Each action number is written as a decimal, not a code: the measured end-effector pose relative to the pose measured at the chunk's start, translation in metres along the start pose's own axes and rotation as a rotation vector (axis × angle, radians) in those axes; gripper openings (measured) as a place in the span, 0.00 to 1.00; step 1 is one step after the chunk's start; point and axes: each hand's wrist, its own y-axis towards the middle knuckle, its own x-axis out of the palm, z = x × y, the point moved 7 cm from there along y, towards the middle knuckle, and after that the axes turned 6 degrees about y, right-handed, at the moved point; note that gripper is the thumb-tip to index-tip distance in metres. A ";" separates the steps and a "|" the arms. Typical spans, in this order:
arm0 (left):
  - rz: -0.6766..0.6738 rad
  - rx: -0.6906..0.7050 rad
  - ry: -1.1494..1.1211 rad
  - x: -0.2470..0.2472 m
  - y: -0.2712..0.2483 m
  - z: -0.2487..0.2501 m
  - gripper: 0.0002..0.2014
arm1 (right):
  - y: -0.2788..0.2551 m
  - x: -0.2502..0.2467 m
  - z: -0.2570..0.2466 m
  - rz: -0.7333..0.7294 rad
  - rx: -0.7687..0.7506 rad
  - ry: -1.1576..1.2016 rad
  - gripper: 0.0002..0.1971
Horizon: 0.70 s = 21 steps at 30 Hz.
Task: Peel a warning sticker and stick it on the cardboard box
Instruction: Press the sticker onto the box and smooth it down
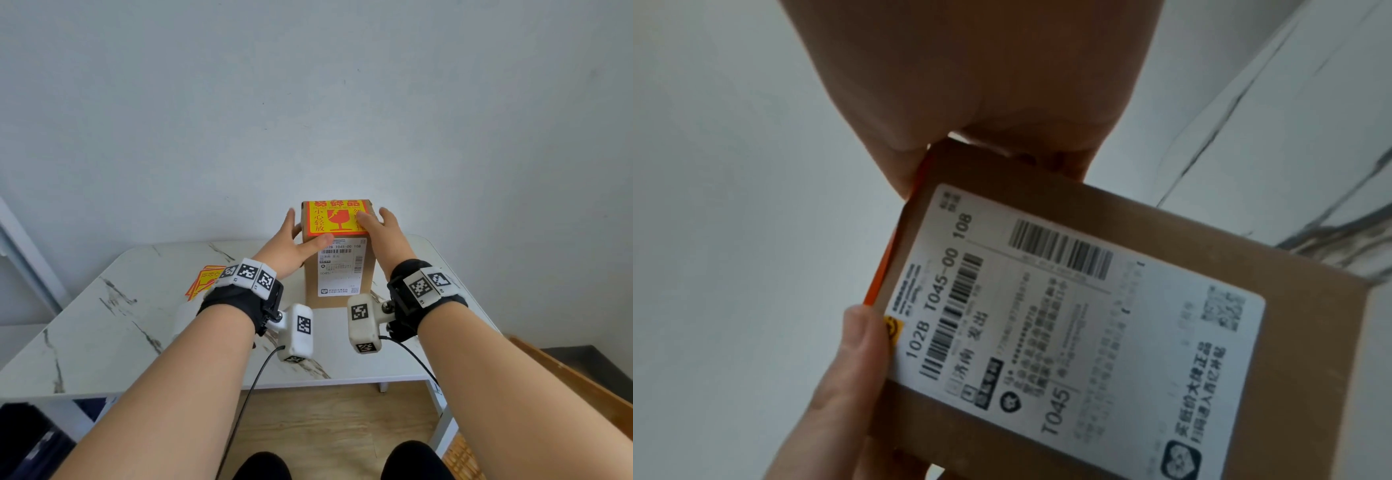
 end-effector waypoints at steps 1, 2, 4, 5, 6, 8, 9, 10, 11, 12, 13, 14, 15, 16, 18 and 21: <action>-0.003 0.017 -0.008 0.001 -0.003 -0.001 0.41 | -0.002 0.001 0.001 -0.010 0.005 0.024 0.26; 0.011 0.042 -0.020 0.001 -0.007 0.000 0.35 | -0.004 0.001 0.001 -0.018 -0.008 0.037 0.20; 0.058 0.069 -0.079 -0.001 -0.014 -0.001 0.31 | -0.009 -0.001 0.000 0.011 -0.051 0.035 0.15; 0.073 0.076 -0.113 -0.002 -0.016 -0.001 0.31 | -0.012 -0.002 0.000 0.016 -0.061 0.037 0.14; 0.074 0.073 -0.143 -0.001 -0.018 -0.003 0.32 | -0.015 -0.003 0.000 0.011 -0.070 0.043 0.13; 0.064 0.059 -0.179 0.000 -0.022 -0.004 0.40 | -0.020 -0.007 -0.001 0.002 -0.087 0.059 0.12; 0.049 0.052 -0.183 0.001 -0.022 -0.004 0.45 | -0.021 -0.008 0.000 0.008 -0.088 0.076 0.12; 0.033 0.047 -0.179 0.003 -0.023 -0.004 0.50 | -0.023 -0.010 0.002 0.020 -0.089 0.091 0.14; 0.013 0.041 -0.173 0.005 -0.025 -0.002 0.53 | -0.025 -0.011 0.005 0.032 -0.087 0.101 0.15; -0.006 0.036 -0.170 0.008 -0.025 0.000 0.55 | -0.026 -0.012 0.008 0.047 -0.080 0.112 0.17; -0.013 0.033 -0.164 0.009 -0.027 0.002 0.56 | -0.028 -0.012 0.010 0.062 -0.073 0.127 0.20; 0.000 0.030 -0.156 0.009 -0.028 0.003 0.55 | -0.029 -0.012 0.011 0.074 -0.071 0.138 0.22; 0.031 0.026 -0.132 0.007 -0.029 0.004 0.55 | -0.030 -0.011 0.010 0.081 -0.078 0.131 0.25; 0.070 0.024 -0.089 0.005 -0.029 0.005 0.55 | -0.032 -0.010 0.008 0.085 -0.088 0.109 0.27; 0.156 0.055 0.080 0.000 -0.032 0.012 0.54 | -0.033 -0.007 0.002 0.085 -0.119 0.045 0.31; 0.290 0.159 0.465 -0.008 -0.041 0.034 0.48 | -0.032 -0.006 -0.005 0.057 -0.150 -0.028 0.31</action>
